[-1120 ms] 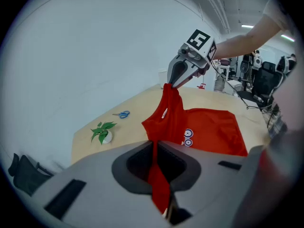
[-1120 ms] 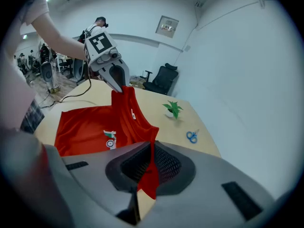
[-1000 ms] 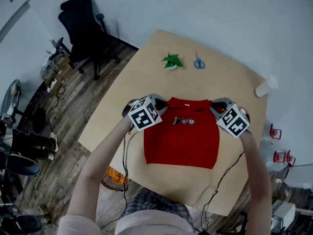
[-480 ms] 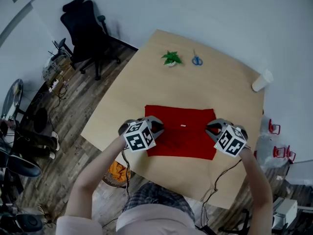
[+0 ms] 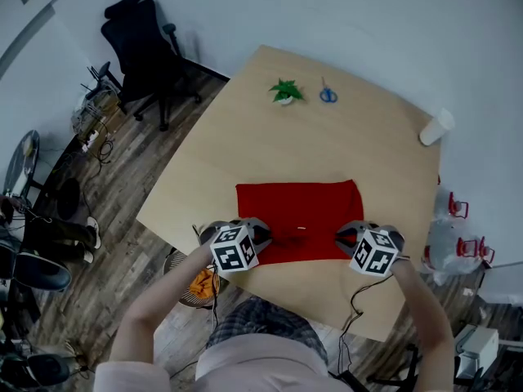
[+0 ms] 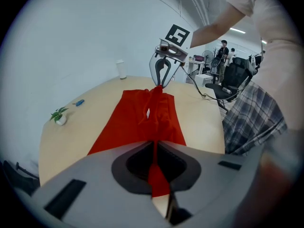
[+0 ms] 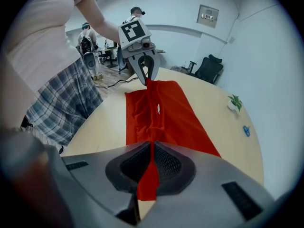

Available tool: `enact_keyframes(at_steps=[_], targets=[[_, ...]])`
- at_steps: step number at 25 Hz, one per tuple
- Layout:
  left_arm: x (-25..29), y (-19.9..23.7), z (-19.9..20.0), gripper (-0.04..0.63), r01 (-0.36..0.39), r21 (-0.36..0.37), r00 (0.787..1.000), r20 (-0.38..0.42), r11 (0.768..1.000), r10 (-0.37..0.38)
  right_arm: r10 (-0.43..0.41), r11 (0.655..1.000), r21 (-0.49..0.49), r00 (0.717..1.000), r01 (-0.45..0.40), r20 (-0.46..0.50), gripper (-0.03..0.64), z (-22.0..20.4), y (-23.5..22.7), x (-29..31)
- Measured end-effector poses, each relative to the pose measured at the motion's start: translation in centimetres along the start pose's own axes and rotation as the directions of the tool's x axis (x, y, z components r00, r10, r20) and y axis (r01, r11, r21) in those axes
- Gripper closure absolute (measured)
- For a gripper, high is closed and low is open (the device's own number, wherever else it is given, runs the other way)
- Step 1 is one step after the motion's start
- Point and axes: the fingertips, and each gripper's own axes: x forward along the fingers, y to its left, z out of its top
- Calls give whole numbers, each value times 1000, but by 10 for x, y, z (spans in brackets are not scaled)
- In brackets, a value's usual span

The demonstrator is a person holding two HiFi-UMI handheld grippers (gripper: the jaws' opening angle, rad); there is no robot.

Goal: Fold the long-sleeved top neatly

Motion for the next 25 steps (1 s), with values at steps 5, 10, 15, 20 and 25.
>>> enact_keyframes(at_steps=[5, 10, 15, 20, 25], targets=[[20, -23, -19, 575, 52, -30, 998, -17, 998, -53, 62, 998, -22, 997, -63, -54, 584, -14, 23, 26], [34, -29, -30, 574, 68, -91, 998, -13, 994, -69, 94, 996, 2, 992, -94, -88, 580, -25, 35, 48], [34, -33, -33, 547, 122, -154, 992, -4, 980, -124, 118, 992, 54, 989, -113, -88, 567, -29, 40, 55], [31, -64, -35, 433, 265, -167, 963, -3, 950, -269, 191, 978, 101, 977, -181, -99, 465, -32, 56, 59], [32, -75, -37, 385, 306, -190, 950, -3, 933, -312, 210, 972, 126, 973, -198, -97, 423, -35, 64, 61]])
